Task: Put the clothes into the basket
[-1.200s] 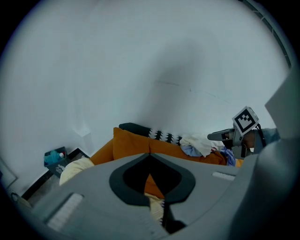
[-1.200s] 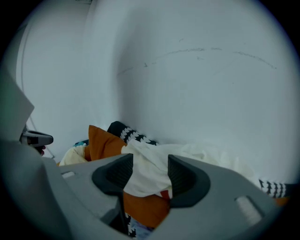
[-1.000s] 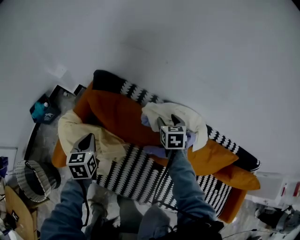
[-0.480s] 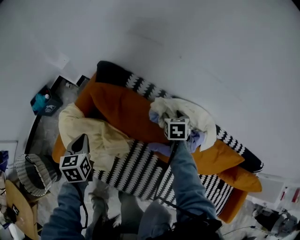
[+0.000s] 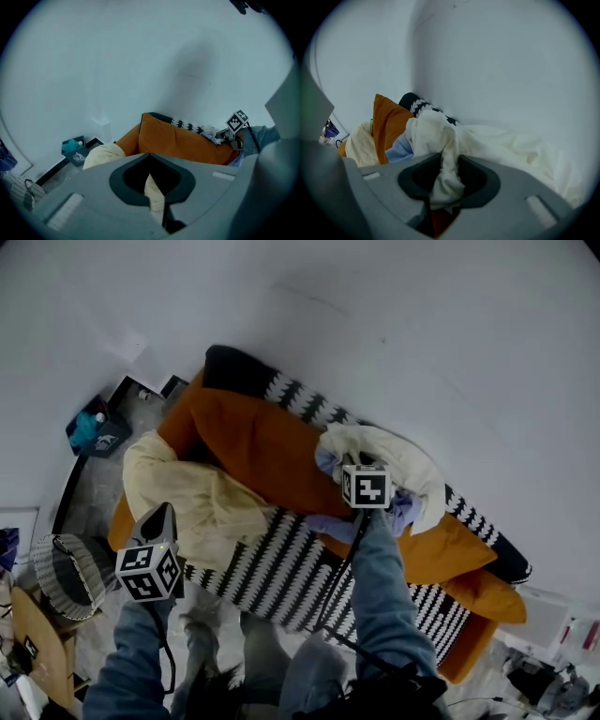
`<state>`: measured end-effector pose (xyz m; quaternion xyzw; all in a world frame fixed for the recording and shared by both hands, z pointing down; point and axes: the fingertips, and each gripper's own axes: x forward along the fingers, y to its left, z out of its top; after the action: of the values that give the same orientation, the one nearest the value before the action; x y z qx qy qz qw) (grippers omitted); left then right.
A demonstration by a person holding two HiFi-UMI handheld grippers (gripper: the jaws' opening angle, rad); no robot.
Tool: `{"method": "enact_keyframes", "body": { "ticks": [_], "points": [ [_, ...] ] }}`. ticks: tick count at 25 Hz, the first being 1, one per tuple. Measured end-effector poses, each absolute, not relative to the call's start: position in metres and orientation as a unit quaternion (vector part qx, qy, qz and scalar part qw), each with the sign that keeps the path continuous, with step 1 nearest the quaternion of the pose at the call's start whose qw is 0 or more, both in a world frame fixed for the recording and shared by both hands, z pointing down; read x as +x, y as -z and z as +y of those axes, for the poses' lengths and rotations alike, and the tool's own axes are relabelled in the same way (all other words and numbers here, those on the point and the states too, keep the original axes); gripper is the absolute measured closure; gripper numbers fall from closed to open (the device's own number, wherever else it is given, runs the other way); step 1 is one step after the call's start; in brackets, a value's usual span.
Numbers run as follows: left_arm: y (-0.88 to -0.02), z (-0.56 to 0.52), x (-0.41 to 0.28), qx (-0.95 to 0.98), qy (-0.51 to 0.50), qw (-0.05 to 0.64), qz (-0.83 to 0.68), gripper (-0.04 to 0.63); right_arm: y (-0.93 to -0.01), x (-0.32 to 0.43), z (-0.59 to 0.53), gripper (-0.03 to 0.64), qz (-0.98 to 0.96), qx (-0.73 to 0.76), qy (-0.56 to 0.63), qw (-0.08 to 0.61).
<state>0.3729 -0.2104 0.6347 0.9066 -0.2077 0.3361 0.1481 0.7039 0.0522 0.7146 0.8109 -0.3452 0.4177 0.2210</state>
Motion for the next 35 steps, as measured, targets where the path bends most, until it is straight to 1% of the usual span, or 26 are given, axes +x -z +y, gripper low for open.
{"method": "enact_keyframes", "body": {
  "ticks": [2,4,9,13,17,20,24,31,35],
  "points": [
    [-0.633,-0.21,0.37,0.907,-0.335,0.148,-0.209,0.594,-0.713,0.702,0.053,0.519,-0.349,0.808,-0.414,0.231],
    [-0.632,-0.209,0.367,0.907,-0.332,0.15,-0.209,0.594,-0.708,0.699,0.055,0.541,-0.346,0.809,-0.412,0.235],
    [-0.627,-0.198,0.367,0.911,-0.325,0.153,-0.201,0.594,-0.685,0.693,0.059,0.566,-0.334,0.826,-0.398,0.218],
    [-0.613,-0.19,0.366,0.917,-0.315,0.151,-0.195,0.594,-0.657,0.681,0.061,0.569,-0.346,0.833,-0.382,0.204],
    [-0.588,-0.186,0.37,0.928,-0.29,0.146,-0.185,0.594,-0.61,0.674,0.066,0.569,-0.349,0.849,-0.351,0.185],
    [-0.564,-0.181,0.372,0.935,-0.269,0.142,-0.179,0.594,-0.571,0.667,0.074,0.569,-0.343,0.864,-0.326,0.172],
    [-0.53,-0.174,0.368,0.944,-0.252,0.126,-0.171,0.594,-0.522,0.652,0.084,0.569,-0.339,0.878,-0.292,0.173],
    [-0.459,-0.17,0.357,0.961,-0.193,0.112,-0.161,0.594,-0.428,0.622,0.098,0.571,-0.34,0.9,-0.233,0.139],
    [-0.423,-0.171,0.347,0.969,-0.167,0.1,-0.152,0.594,-0.367,0.603,0.093,0.571,-0.344,0.909,-0.187,0.139]
  ]
}}
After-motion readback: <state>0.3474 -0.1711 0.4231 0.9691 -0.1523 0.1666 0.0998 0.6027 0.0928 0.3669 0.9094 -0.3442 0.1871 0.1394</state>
